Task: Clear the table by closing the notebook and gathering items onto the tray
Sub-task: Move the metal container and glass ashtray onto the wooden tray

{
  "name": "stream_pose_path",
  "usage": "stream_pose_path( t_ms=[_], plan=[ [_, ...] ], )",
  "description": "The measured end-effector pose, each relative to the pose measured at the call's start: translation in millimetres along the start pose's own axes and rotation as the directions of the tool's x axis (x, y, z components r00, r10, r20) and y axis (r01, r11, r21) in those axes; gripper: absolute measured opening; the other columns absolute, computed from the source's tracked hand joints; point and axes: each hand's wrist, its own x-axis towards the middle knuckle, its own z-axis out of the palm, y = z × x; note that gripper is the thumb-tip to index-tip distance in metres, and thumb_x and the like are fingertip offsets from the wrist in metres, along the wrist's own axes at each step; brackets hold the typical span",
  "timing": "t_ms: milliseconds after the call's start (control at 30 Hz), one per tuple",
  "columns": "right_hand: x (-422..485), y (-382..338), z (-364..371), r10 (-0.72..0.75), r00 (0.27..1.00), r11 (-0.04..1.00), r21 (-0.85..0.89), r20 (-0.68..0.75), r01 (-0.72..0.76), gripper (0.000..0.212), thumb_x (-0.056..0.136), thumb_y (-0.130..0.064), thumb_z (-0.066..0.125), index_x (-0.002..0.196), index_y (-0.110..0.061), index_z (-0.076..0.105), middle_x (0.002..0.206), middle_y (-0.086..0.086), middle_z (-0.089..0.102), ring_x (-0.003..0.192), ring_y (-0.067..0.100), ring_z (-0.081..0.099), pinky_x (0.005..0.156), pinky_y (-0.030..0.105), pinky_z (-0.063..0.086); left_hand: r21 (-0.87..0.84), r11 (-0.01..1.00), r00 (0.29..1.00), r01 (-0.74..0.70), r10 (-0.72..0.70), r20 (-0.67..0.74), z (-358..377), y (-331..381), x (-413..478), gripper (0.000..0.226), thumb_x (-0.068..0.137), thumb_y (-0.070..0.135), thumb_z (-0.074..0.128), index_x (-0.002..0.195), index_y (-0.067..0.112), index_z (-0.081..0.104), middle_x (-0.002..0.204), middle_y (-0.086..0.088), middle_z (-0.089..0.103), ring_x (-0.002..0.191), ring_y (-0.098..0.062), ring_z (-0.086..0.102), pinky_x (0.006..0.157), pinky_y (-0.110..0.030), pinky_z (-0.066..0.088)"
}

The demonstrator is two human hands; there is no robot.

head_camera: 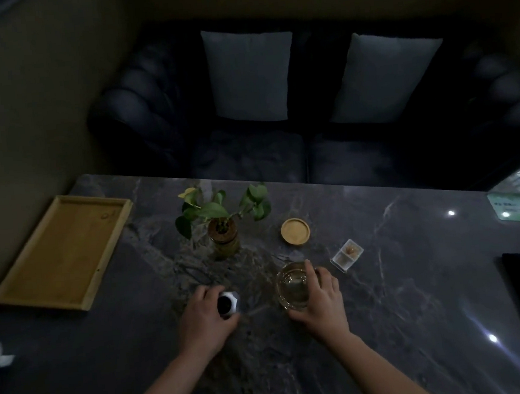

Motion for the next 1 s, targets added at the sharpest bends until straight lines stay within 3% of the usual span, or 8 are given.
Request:
stream_pose_path(
  t_ms=[267, 400, 600, 733, 1000],
  plan=[
    [-22.4, -61.6, 21.3, -0.187, 0.982, 0.982, 0.026, -0.001, 0.187, 0.114, 0.058, -0.057, 0.069, 0.155, -0.025, 0.019, 0.143, 0.003, 0.034, 0.125, 0.025, 0.037, 0.107, 0.036, 0.036, -0.123, 0.992, 0.992, 0.041, -0.055, -0.112, -41.4, -62.1, -5.9, 0.060, 0.063, 0.031, 0.086, 0.117, 0.019, 0.061, 0.106, -0.002, 0.052, 0.095, -0.022, 0.054, 0.074, -0.033, 0.045],
    [-21.7, -117.5, 39.8, -0.263, 0.964, 0.965, 0.037, 0.034, 0.261, 0.115, 0.059, -0.059, 0.070, 0.156, -0.030, 0.015, 0.143, -0.003, 0.030, 0.126, 0.019, 0.032, 0.109, 0.034, 0.035, -0.159, 0.984, 0.983, 0.082, -0.107, -0.152, -70.0, -104.0, -7.8, 0.057, 0.063, 0.025, 0.087, 0.114, 0.017, 0.063, 0.103, -0.004, 0.052, 0.093, -0.023, 0.054, 0.074, -0.032, 0.043],
    [-12.3, -195.5, 68.4, -0.273, 0.961, 0.960, 0.084, 0.043, 0.268, 0.112, 0.057, -0.059, 0.070, 0.153, -0.030, 0.022, 0.137, -0.005, 0.035, 0.115, 0.014, 0.032, 0.101, 0.033, 0.042, -0.195, 0.971, 0.961, 0.138, -0.179, -0.211, -118.3, -172.9, 20.7, 0.058, 0.060, 0.023, 0.089, 0.112, 0.013, 0.065, 0.104, -0.012, 0.058, 0.095, -0.032, 0.058, 0.078, -0.036, 0.046],
    [-3.3, -230.9, 85.8, -0.259, 0.965, 0.964, 0.075, 0.051, 0.255, 0.114, 0.054, -0.059, 0.069, 0.153, -0.030, 0.022, 0.139, -0.004, 0.035, 0.122, 0.018, 0.036, 0.103, 0.033, 0.041, -0.144, 0.979, 0.957, 0.144, -0.175, -0.233, -144.5, -209.3, 70.0, 0.054, 0.062, 0.029, 0.087, 0.109, 0.015, 0.064, 0.102, -0.013, 0.057, 0.093, -0.035, 0.058, 0.074, -0.039, 0.047],
    [22.9, -274.6, 100.3, -0.228, 0.972, 0.973, 0.062, 0.065, 0.224, 0.115, 0.056, -0.058, 0.069, 0.155, -0.029, 0.019, 0.142, -0.002, 0.034, 0.126, 0.019, 0.034, 0.105, 0.032, 0.036, -0.099, 0.979, 0.969, 0.177, -0.191, -0.154, -158.6, -246.2, 155.0, 0.060, 0.074, 0.034, 0.079, 0.127, 0.016, 0.056, 0.120, -0.011, 0.052, 0.104, -0.032, 0.055, 0.082, -0.038, 0.045]
  ],
)
